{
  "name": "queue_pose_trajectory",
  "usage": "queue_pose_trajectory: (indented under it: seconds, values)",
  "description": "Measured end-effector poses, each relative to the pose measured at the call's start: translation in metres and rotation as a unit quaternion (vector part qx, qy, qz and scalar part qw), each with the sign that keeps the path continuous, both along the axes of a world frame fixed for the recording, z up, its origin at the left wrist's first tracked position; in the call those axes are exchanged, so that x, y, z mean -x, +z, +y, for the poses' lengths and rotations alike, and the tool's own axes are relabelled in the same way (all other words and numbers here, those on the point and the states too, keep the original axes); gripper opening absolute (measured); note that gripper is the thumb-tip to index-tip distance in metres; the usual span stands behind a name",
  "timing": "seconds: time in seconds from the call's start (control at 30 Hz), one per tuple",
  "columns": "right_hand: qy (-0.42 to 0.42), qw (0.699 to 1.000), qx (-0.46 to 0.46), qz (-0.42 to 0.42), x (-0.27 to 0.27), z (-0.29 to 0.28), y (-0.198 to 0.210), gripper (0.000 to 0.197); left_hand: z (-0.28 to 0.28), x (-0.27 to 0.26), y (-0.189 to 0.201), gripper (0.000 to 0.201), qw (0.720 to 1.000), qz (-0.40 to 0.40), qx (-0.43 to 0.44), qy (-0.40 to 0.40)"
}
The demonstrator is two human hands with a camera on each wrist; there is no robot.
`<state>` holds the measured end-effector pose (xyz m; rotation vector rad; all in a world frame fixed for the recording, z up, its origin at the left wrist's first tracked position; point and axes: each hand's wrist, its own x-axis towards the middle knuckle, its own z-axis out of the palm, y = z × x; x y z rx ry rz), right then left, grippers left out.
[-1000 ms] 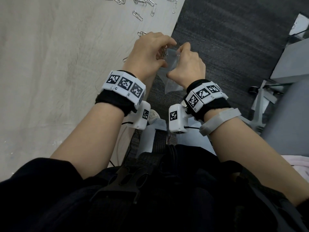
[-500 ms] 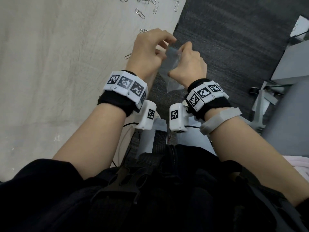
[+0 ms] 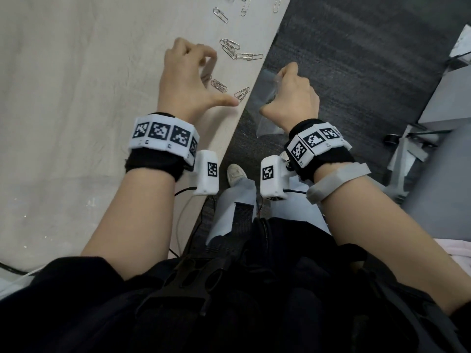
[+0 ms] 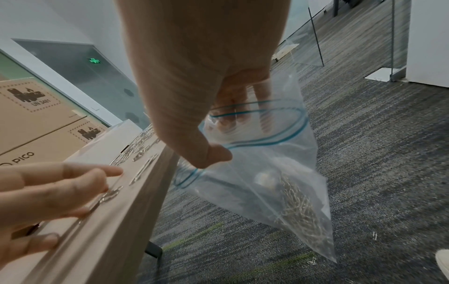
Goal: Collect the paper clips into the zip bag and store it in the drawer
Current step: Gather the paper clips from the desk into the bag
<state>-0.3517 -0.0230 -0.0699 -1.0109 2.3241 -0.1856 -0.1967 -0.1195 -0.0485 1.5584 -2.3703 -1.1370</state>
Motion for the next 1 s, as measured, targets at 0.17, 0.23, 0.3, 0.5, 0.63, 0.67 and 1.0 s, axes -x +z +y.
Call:
queue_pose_trajectory:
  seconds: [0.17, 0.23, 0.3, 0.5, 0.63, 0.67, 1.0]
  values:
    - [0.004, 1.0, 0.0, -0.001, 0.0, 0.003, 0.0, 0.052, 0.013, 0.012, -0.004, 0.063, 1.0, -0.005, 0.026, -0.012]
    - [0.005, 1.0, -0.001, -0.002, -0.001, 0.004, 0.0, 0.052, 0.016, 0.015, -0.007, 0.055, 0.999, 0.006, 0.033, -0.008]
    - [0.008, 1.0, -0.001, -0.005, -0.002, 0.006, -0.001, 0.052, 0.018, 0.02, -0.01, 0.044, 0.999, 0.028, 0.036, 0.0]
    - [0.01, 1.0, 0.002, -0.004, -0.004, 0.011, -0.002, 0.052, 0.023, 0.033, -0.016, 0.016, 0.997, 0.056, 0.048, -0.025]
    - [0.015, 1.0, 0.001, -0.004, -0.006, 0.013, -0.003, 0.052, 0.027, 0.039, -0.017, 0.012, 0.995, 0.057, 0.06, -0.053]
    - [0.016, 1.0, 0.002, -0.003, -0.006, 0.013, -0.003, 0.052, 0.029, 0.041, -0.017, 0.012, 0.995, 0.052, 0.061, -0.067]
    - [0.017, 1.0, -0.001, 0.001, -0.004, 0.014, -0.002, 0.051, 0.035, 0.048, -0.013, 0.026, 0.984, 0.164, 0.049, -0.044]
